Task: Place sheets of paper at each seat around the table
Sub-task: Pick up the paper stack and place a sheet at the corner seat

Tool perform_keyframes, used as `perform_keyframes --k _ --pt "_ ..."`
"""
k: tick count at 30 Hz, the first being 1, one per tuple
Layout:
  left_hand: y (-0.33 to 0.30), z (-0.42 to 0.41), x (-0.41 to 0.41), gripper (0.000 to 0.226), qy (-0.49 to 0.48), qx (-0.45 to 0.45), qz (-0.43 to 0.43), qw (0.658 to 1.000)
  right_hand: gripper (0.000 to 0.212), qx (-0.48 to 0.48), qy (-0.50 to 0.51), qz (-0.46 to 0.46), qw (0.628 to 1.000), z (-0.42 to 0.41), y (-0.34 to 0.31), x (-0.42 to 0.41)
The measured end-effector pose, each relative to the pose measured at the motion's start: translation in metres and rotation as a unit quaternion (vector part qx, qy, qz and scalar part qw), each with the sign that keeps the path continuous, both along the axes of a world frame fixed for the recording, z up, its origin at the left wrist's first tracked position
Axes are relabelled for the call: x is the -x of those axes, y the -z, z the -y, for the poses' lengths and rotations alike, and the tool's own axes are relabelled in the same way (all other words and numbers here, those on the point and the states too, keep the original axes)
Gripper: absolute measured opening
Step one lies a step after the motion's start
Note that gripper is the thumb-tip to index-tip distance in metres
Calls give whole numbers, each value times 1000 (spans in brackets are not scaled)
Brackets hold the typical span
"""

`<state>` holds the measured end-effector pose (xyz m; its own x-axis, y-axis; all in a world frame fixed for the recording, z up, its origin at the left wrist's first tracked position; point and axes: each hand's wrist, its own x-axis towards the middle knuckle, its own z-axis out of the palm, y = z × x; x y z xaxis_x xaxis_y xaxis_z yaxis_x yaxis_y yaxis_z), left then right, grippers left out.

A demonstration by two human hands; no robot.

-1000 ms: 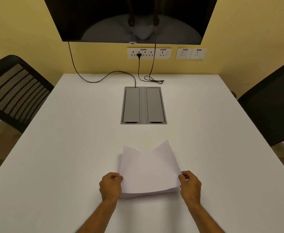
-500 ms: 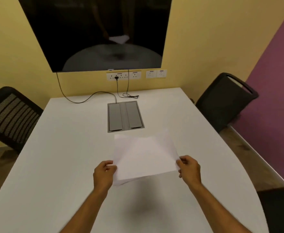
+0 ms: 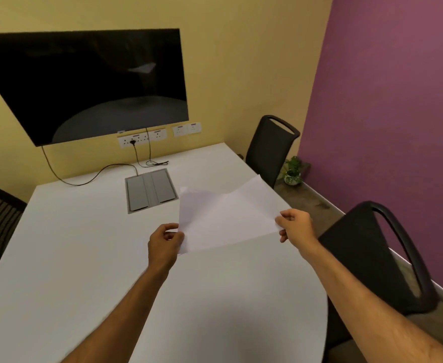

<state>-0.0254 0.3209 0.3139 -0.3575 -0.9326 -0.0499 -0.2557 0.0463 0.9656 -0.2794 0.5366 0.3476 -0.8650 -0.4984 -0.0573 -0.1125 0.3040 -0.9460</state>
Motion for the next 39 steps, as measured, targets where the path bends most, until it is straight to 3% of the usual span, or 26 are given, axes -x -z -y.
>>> perform_keyframes --k 11,19,29,39 --pt "-7 -219 88 46 10 13 -53 998 13 -7 -10 -24 1000 -214 -30 81" --pt "-11 -301 163 52 64 19 -58 996 13 26 22 17 999 -325 -32 142" --pt "3 -325 291 41 60 -1 -80 995 15 40 15 44 998 -365 -20 249" --pt "39 -306 451 40 17 -32 -93 995 16 32 -37 66 997 -330 -4 428"
